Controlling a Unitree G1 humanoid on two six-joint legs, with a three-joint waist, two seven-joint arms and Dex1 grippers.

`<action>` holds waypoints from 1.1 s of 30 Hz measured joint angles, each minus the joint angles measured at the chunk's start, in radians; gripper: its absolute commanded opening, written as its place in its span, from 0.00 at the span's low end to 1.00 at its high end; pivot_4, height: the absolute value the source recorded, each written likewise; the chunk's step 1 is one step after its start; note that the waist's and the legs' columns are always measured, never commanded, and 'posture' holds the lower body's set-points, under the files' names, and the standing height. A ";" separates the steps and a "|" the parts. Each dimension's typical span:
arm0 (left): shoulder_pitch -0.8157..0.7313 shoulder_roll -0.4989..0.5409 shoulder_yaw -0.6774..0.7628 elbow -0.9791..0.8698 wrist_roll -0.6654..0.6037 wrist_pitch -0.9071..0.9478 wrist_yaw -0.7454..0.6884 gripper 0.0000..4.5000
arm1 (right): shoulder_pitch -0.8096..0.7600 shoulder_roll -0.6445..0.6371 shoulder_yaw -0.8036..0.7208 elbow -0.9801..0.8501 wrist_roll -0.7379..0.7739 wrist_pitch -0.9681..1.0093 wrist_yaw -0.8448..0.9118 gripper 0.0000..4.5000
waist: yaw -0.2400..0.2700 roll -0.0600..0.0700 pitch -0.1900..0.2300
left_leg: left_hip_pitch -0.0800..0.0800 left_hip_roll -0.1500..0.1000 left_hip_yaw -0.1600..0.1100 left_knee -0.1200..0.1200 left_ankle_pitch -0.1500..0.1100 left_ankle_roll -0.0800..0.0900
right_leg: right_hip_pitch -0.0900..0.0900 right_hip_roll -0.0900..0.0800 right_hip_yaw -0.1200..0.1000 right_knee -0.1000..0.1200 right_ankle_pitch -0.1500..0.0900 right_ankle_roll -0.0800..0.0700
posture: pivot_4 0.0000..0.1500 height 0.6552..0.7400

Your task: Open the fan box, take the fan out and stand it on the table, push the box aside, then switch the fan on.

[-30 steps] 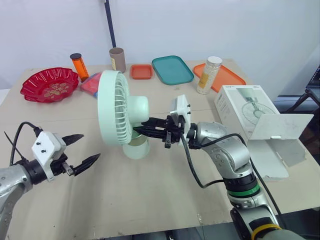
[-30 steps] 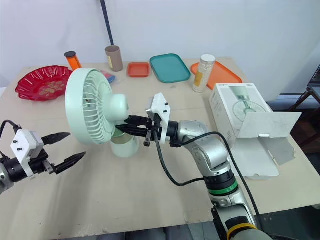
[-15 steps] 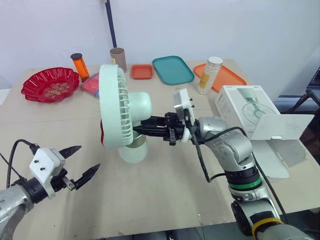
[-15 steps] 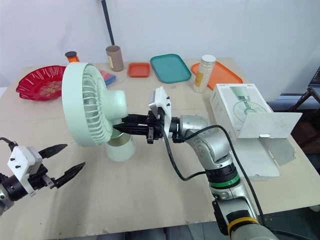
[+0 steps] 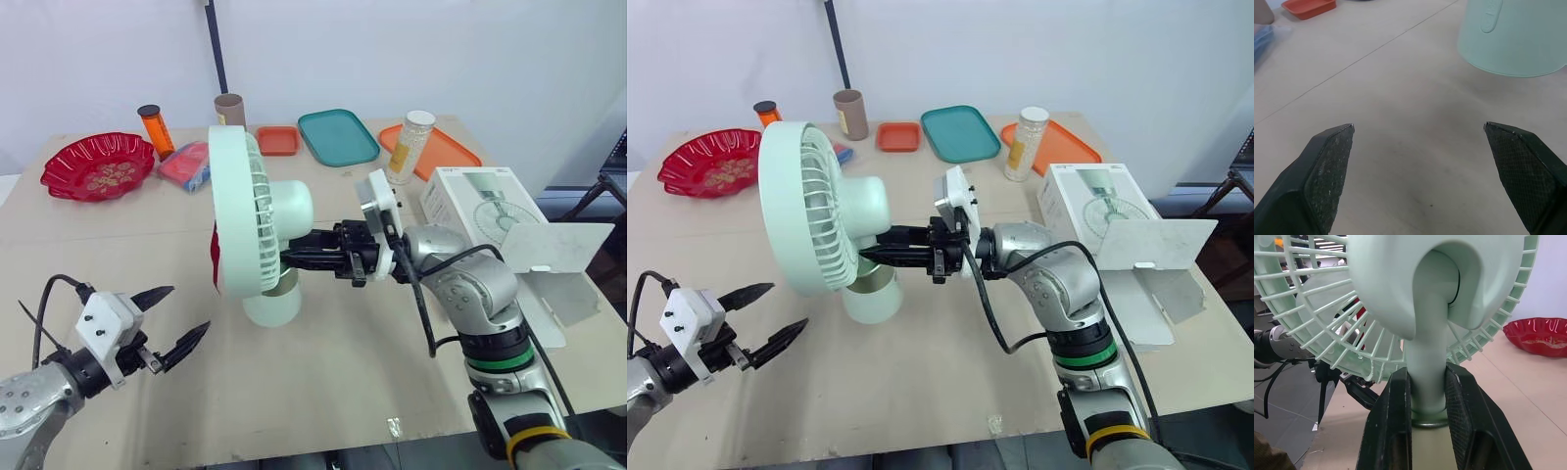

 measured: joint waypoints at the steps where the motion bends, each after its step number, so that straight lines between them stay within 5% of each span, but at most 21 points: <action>1: 0.000 0.000 -0.001 0.000 -0.002 0.002 -0.002 1.00 | 0.000 0.001 0.001 0.000 -0.001 0.000 0.000 0.14 | 0.000 0.000 0.000 | 0.000 0.000 0.000 0.000 0.000 0.000 | 0.000 0.000 0.000 0.000 0.000 0.000 | 1.00 1.00; 7: -0.036 0.026 -0.039 0.009 -0.009 0.014 -0.030 0.54 | 0.056 0.018 0.033 0.006 -0.063 -0.099 0.015 0.13 | 0.000 0.000 0.000 | 0.000 0.000 0.000 0.000 0.000 0.000 | 0.000 0.000 0.000 0.000 0.000 0.000 | 1.00 1.00; 19: -0.049 0.102 -0.033 0.053 -0.019 0.034 -0.085 0.54 | 0.134 0.030 0.091 0.062 -0.150 -0.246 0.091 0.13 | 0.000 0.000 0.000 | 0.000 0.000 0.000 0.000 0.000 0.000 | 0.000 0.000 0.000 0.000 0.000 0.000 | 1.00 1.00; 27: -0.009 0.104 -0.028 0.044 -0.036 0.037 -0.097 0.01 | 0.155 0.053 0.118 0.102 -0.178 -0.288 0.112 0.13 | -0.001 0.000 0.000 | 0.000 0.000 0.000 0.000 0.000 0.000 | 0.000 0.000 0.000 0.000 0.000 0.000 | 1.00 1.00; 33: 0.018 0.106 -0.034 0.038 -0.034 0.035 -0.103 0.01 | 0.155 0.056 0.119 0.104 -0.178 -0.299 0.131 0.13 | 0.000 0.000 0.000 | 0.000 0.000 0.000 0.000 0.000 0.000 | 0.000 0.000 0.000 0.000 0.000 0.000 | 1.00 1.00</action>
